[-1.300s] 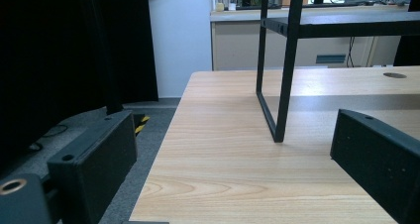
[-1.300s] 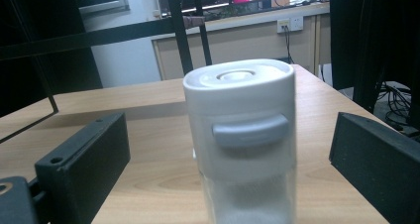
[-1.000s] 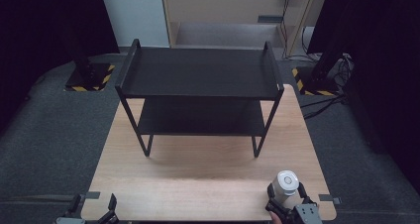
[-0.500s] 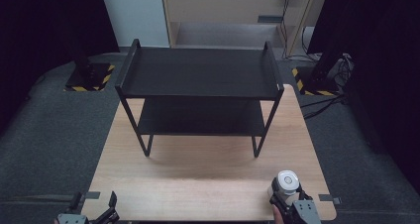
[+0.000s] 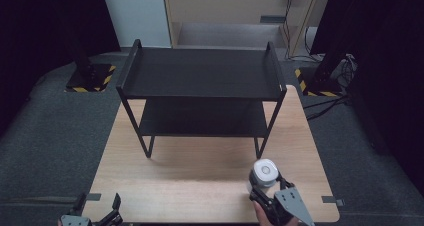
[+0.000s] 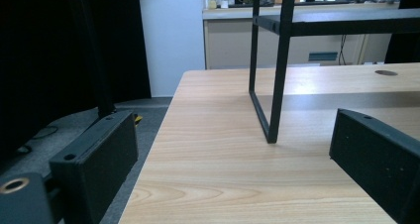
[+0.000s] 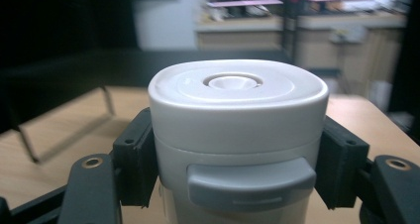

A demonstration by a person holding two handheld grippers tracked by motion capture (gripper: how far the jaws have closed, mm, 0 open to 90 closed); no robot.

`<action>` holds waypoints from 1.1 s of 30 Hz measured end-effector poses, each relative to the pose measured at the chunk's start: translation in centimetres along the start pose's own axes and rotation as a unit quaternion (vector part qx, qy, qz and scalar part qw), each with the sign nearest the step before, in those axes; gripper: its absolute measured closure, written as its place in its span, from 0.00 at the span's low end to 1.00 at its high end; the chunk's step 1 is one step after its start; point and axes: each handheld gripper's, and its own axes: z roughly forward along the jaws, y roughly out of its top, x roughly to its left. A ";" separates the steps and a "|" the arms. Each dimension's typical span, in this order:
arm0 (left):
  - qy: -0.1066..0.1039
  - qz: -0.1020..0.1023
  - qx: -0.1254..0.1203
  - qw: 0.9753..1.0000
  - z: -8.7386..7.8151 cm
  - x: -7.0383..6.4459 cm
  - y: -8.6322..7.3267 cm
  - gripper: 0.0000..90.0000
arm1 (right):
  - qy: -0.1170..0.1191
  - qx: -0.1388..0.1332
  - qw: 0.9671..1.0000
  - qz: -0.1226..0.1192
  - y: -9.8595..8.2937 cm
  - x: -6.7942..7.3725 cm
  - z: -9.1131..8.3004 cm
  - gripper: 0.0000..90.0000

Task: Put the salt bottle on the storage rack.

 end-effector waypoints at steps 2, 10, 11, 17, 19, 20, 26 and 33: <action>-0.004 -0.003 -0.004 1.000 0.0 0.0 0.1 0.04 | 0.021 -0.005 1.000 -0.003 1.5 0.5 1.5 0.35; -0.012 -0.013 -0.015 1.000 -0.2 0.4 0.2 0.04 | 0.046 -0.015 0.999 -0.005 6.5 1.6 7.6 0.35; -0.012 -0.014 -0.015 1.000 -0.2 0.4 0.2 0.04 | 0.045 -0.013 0.999 -0.006 7.1 1.6 8.2 0.35; -0.012 -0.020 -0.017 1.000 0.0 0.8 0.2 0.04 | 0.037 -0.012 0.999 -0.006 9.1 1.7 11.0 0.35; -0.011 -0.022 -0.017 1.000 0.1 0.9 0.2 0.05 | 0.036 -0.012 0.999 -0.005 9.5 1.6 11.6 0.35; -0.011 -0.022 -0.017 1.000 0.1 0.9 0.2 0.05 | 0.035 -0.012 0.999 -0.005 9.7 1.6 12.0 0.35; -0.014 -0.023 -0.017 0.999 0.3 1.2 0.1 0.05 | 0.028 -0.003 1.000 -0.010 10.2 1.8 13.9 0.35; -0.015 -0.025 -0.016 0.999 0.5 1.4 0.0 0.05 | 0.019 0.003 1.000 -0.016 9.9 2.1 15.4 0.35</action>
